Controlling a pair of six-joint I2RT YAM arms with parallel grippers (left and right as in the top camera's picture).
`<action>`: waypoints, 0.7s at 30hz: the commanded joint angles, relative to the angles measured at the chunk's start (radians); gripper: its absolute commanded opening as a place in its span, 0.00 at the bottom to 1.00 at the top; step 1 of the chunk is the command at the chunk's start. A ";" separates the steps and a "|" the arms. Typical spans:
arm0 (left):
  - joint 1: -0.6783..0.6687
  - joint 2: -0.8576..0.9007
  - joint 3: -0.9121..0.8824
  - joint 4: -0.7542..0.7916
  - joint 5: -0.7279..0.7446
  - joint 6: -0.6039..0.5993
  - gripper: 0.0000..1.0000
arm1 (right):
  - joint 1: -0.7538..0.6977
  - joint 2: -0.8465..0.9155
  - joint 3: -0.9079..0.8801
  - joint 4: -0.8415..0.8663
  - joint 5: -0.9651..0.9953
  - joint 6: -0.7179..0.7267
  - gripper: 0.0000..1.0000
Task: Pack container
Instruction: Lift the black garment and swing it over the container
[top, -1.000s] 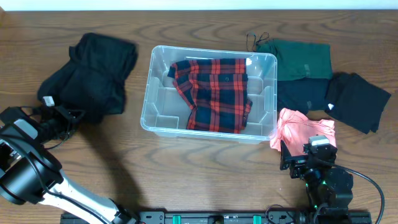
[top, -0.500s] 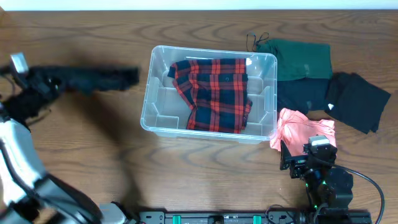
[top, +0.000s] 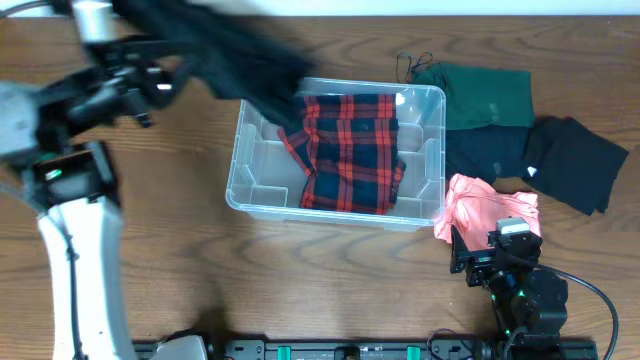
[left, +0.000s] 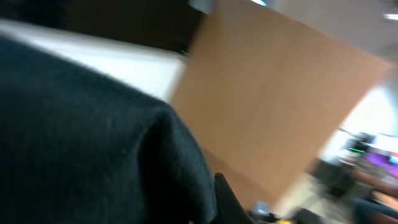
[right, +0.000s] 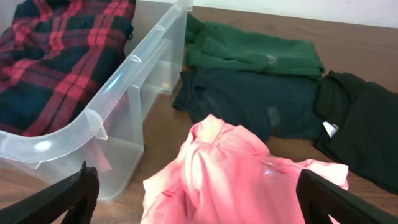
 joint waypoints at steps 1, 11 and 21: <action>-0.161 0.048 0.018 0.013 0.017 -0.068 0.06 | -0.008 -0.006 -0.003 -0.001 -0.008 0.013 0.99; -0.484 0.289 0.018 0.016 0.080 0.071 0.06 | -0.008 -0.006 -0.003 -0.001 -0.008 0.013 0.99; -0.509 0.362 0.021 0.158 0.003 0.107 0.06 | -0.008 -0.006 -0.003 -0.001 -0.008 0.013 0.99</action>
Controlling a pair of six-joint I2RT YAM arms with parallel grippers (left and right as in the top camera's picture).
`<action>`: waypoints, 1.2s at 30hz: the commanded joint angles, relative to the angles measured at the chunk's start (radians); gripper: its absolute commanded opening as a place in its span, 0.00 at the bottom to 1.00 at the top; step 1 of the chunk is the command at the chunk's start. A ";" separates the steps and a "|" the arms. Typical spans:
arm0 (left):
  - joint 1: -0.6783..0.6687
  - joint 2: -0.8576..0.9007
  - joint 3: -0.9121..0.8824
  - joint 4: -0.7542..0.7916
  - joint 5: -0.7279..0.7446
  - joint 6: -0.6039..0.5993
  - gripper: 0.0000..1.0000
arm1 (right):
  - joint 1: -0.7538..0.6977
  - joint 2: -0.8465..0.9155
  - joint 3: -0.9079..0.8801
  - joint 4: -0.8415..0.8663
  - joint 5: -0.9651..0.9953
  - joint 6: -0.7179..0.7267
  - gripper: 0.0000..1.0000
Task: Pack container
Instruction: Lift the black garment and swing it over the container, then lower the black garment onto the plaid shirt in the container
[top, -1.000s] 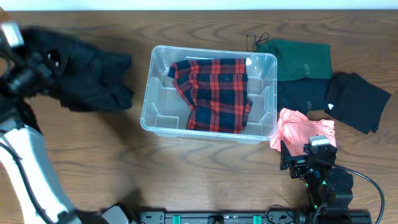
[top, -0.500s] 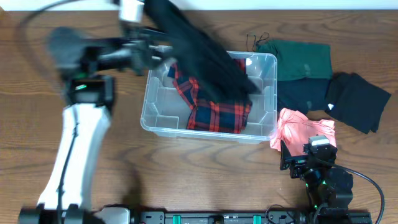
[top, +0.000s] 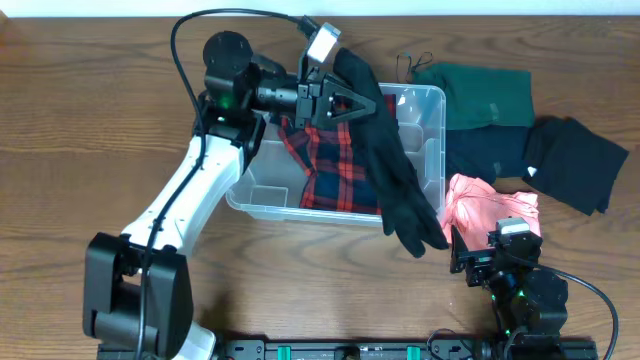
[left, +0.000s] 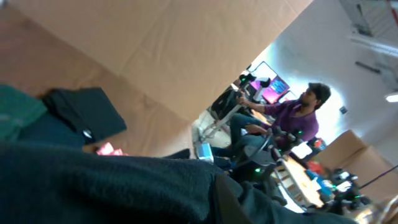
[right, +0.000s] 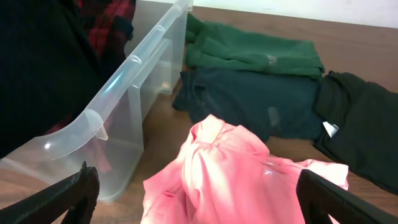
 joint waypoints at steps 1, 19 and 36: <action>-0.008 -0.018 0.025 0.076 -0.085 0.038 0.06 | -0.008 -0.006 -0.003 -0.001 -0.008 0.013 0.99; -0.052 -0.001 0.027 -0.026 -0.237 0.387 0.06 | -0.008 -0.006 -0.003 -0.001 -0.008 0.013 0.99; -0.069 0.060 0.060 0.187 0.005 0.341 0.06 | -0.008 -0.006 -0.003 -0.001 -0.008 0.013 0.99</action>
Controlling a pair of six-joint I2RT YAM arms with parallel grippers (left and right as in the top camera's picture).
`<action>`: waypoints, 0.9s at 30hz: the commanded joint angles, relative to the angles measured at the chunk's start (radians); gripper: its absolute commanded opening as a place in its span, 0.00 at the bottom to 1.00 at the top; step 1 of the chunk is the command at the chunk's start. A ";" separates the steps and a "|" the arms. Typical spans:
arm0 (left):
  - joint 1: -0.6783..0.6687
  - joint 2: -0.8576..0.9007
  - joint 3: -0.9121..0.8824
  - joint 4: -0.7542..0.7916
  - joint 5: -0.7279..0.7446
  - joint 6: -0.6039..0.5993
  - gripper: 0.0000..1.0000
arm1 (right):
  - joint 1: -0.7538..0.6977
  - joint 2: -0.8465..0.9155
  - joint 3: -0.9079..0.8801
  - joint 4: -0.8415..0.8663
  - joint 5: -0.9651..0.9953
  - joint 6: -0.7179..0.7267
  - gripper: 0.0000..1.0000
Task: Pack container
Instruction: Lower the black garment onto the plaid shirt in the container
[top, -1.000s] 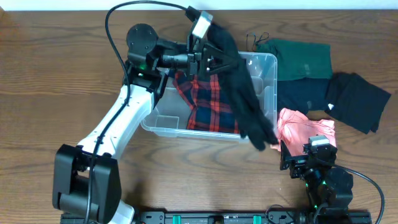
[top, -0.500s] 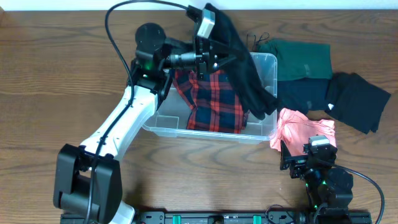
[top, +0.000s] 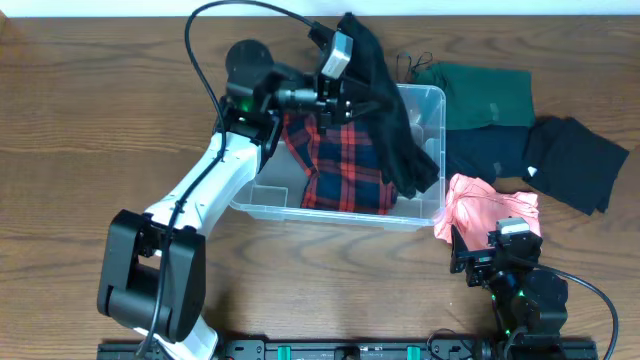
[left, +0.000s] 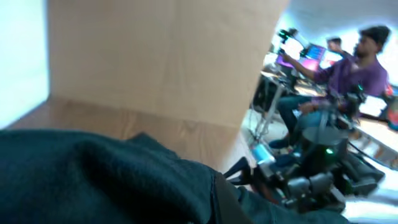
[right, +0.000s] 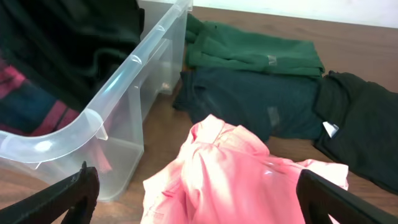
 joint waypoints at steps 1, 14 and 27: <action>-0.013 -0.019 0.051 0.023 0.100 -0.029 0.06 | -0.008 -0.006 -0.003 -0.001 -0.008 0.013 0.99; 0.072 0.101 0.020 -0.265 0.134 -0.059 0.06 | -0.008 -0.006 -0.003 -0.001 -0.008 0.013 0.99; 0.341 0.101 0.021 -0.311 0.134 -0.377 0.06 | -0.008 -0.006 -0.003 -0.001 -0.008 0.013 0.99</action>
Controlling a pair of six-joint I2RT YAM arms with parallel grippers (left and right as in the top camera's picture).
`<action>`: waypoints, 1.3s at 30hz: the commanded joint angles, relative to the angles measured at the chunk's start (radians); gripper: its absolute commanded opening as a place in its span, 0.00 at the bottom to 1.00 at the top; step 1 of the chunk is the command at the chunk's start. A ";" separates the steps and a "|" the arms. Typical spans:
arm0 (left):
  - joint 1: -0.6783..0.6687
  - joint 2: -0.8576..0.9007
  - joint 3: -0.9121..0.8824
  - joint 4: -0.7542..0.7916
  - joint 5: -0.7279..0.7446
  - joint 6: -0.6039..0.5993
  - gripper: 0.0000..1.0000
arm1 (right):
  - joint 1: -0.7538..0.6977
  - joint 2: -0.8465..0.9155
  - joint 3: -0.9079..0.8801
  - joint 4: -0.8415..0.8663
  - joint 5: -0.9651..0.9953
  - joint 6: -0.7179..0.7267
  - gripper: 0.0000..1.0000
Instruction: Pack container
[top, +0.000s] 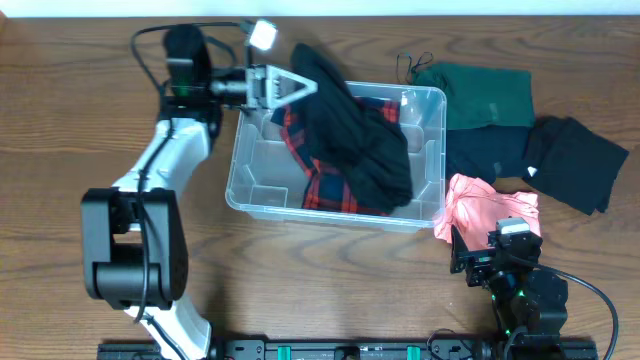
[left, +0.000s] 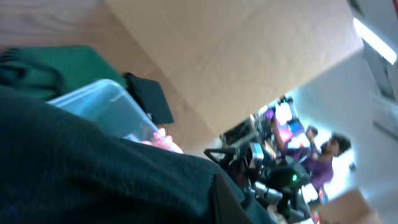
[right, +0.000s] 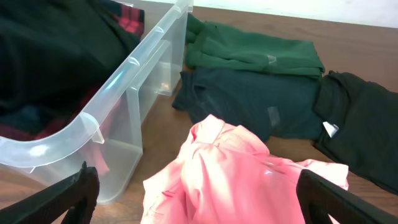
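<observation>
A clear plastic container (top: 432, 100) stands mid-table with a red plaid garment (top: 325, 190) inside. A black garment (top: 360, 140) is draped over the plaid, one end lifted at the back left rim. There my left gripper (top: 303, 84) is shut on it. Dark cloth (left: 93, 168) fills most of the left wrist view, and the container's corner (left: 109, 93) shows behind it. At the front right my right gripper (top: 480, 262) rests open, its jaws wide apart on either side of a pink garment (right: 230, 168).
To the right of the container lie a green garment (top: 487, 95), a dark navy one (top: 485, 152) and a black one (top: 575, 160). The pink garment (top: 490, 210) lies by the container's front right corner. The container wall (right: 124, 87) sits left of my right gripper.
My left gripper has moved left, from above the container's back middle to its back left rim. The black garment, which hung over the right side, now lies spread across the plaid.
First my left arm held the black garment high at the table's far left. Then it was over the container with the garment trailing past the front right rim. Later the garment hung inside the right part, and now it lies over the plaid. My right arm stayed still.
</observation>
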 joint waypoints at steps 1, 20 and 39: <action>0.030 -0.004 0.014 0.012 0.004 -0.086 0.06 | -0.008 -0.006 -0.003 -0.001 -0.008 0.013 0.99; -0.002 -0.004 0.014 0.058 -0.104 -0.325 0.10 | -0.008 -0.006 -0.003 -0.001 -0.008 0.013 0.99; -0.003 -0.004 0.021 -0.337 -0.640 -0.409 0.06 | -0.008 -0.006 -0.003 -0.001 -0.008 0.013 0.99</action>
